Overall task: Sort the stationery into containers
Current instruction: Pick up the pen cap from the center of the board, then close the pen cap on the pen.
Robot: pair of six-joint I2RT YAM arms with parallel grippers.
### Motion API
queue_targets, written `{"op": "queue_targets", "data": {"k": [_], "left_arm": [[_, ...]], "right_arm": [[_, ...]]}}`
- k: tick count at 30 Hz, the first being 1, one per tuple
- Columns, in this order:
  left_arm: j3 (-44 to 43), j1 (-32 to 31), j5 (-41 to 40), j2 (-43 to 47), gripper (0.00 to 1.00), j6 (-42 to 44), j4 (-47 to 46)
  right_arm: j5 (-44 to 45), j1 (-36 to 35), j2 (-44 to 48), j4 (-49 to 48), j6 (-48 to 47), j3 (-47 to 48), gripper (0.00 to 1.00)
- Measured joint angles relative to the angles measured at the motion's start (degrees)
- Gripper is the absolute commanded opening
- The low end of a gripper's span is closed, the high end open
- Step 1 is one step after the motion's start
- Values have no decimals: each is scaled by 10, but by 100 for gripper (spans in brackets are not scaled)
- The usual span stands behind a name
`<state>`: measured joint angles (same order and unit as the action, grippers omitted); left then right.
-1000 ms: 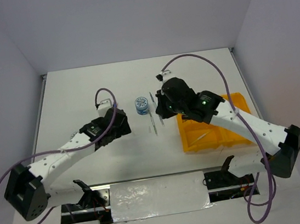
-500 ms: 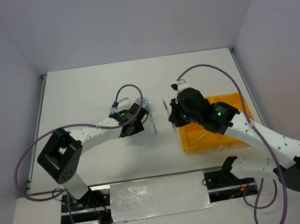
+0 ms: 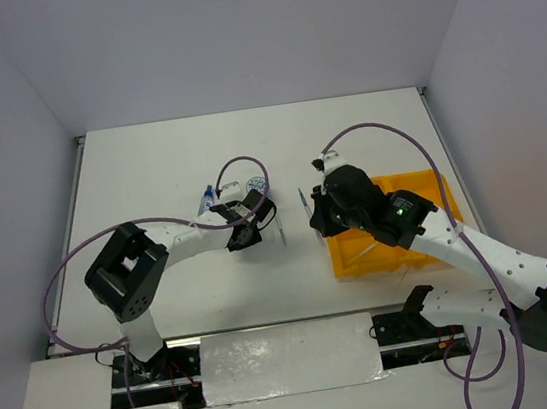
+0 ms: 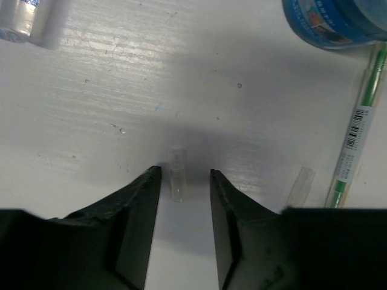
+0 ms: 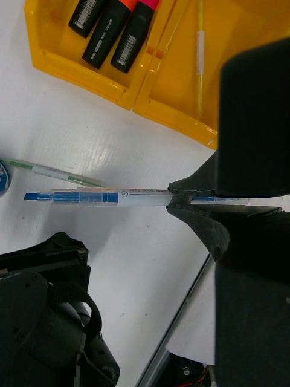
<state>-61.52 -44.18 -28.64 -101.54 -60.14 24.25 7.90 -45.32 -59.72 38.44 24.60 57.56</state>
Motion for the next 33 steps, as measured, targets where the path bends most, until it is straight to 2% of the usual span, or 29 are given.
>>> {"op": "queue_targets", "data": {"k": [7,8,11,13,16,17,21,23,26,29,33], "left_arm": [[12,0,-10,-4,42,-1,-19],[19,0,-13,-1,35,-1,-27],[33,1,-18,6,20,-1,-44],[39,1,-17,11,16,-1,-53],[53,1,-15,21,3,-1,-66],[59,2,-13,26,0,0,-71],[92,3,2,73,0,4,-63],[110,3,11,127,0,18,-61],[140,3,37,266,0,61,-99],[181,3,77,422,0,107,-211],[255,3,135,574,0,141,-361]], "right_arm": [[-3,0,1,0,0,0,0],[-3,0,2,0,0,0,0],[-7,0,5,0,0,0,0],[-11,0,9,0,0,0,0],[-23,0,18,-3,0,-1,0],[-28,0,22,-9,0,-5,0],[-76,0,45,-55,-1,-44,0],[-107,0,59,-100,3,-81,0],[-145,-6,79,-193,31,-165,0],[-146,-36,82,-288,74,-247,0],[-107,-108,54,-388,116,-277,0]]}}
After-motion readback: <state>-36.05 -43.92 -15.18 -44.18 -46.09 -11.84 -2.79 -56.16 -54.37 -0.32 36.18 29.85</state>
